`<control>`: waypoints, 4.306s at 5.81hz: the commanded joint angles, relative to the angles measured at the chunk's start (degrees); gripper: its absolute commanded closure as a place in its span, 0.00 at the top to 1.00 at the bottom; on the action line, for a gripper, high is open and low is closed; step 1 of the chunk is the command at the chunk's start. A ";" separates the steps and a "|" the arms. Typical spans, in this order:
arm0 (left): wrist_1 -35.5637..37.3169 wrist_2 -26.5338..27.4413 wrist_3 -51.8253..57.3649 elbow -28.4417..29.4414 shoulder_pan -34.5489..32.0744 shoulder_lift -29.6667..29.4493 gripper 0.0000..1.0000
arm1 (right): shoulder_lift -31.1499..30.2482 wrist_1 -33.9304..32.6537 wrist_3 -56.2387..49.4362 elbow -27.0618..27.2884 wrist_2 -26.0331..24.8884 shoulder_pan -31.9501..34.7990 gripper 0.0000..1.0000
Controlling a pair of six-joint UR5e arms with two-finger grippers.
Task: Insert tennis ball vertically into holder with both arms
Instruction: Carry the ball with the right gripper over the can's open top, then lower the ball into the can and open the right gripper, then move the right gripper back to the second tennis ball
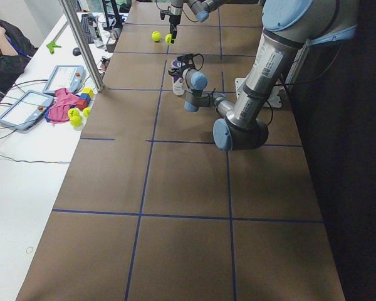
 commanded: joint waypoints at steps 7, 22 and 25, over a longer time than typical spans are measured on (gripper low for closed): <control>0.29 0.01 0.06 0.09 0.79 -0.29 0.90 | 33.20 -29.47 29.25 -0.06 -10.70 -15.35 0.15; -1.02 0.53 -5.12 -0.09 0.53 -0.11 0.83 | 16.20 -28.95 -13.90 -0.17 1.78 4.56 0.99; -1.12 0.53 -5.12 -0.09 0.53 -0.03 0.83 | 10.72 -20.32 -31.54 -10.74 1.60 12.22 0.99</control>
